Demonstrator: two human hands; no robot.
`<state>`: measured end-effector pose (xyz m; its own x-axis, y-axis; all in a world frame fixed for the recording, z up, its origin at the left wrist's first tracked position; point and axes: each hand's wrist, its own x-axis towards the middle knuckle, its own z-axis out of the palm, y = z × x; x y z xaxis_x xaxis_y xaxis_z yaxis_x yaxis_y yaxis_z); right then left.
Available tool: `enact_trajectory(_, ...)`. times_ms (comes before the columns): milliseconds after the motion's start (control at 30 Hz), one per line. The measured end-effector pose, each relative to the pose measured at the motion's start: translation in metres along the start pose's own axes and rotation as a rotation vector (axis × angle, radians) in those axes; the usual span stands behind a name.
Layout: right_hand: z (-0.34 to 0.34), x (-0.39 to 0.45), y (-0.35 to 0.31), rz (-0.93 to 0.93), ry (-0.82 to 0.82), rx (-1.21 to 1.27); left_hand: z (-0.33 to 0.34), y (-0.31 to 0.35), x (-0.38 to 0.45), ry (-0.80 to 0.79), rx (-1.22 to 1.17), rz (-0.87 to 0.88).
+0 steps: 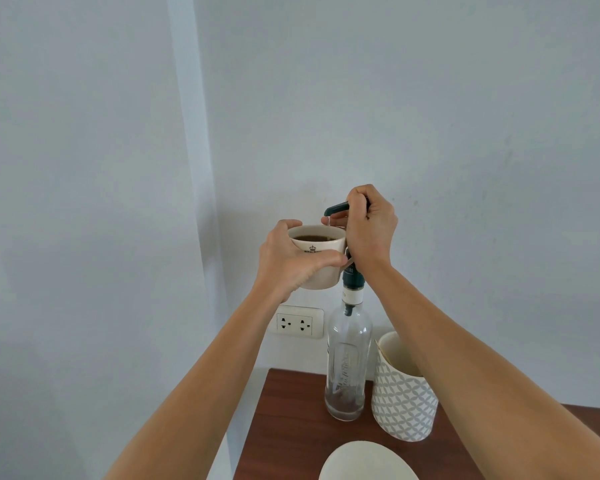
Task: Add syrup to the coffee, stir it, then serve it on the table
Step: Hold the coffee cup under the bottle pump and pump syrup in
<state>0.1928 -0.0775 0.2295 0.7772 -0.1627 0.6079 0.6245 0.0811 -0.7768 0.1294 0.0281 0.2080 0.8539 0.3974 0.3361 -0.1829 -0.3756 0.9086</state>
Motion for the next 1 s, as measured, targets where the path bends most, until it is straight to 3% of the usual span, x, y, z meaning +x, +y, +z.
enact_trajectory(1000,-0.0041,-0.0017,-0.0015,-0.006,-0.038,-0.064,0.0024,0.0011,-0.0045,0.004,-0.009,-0.011)
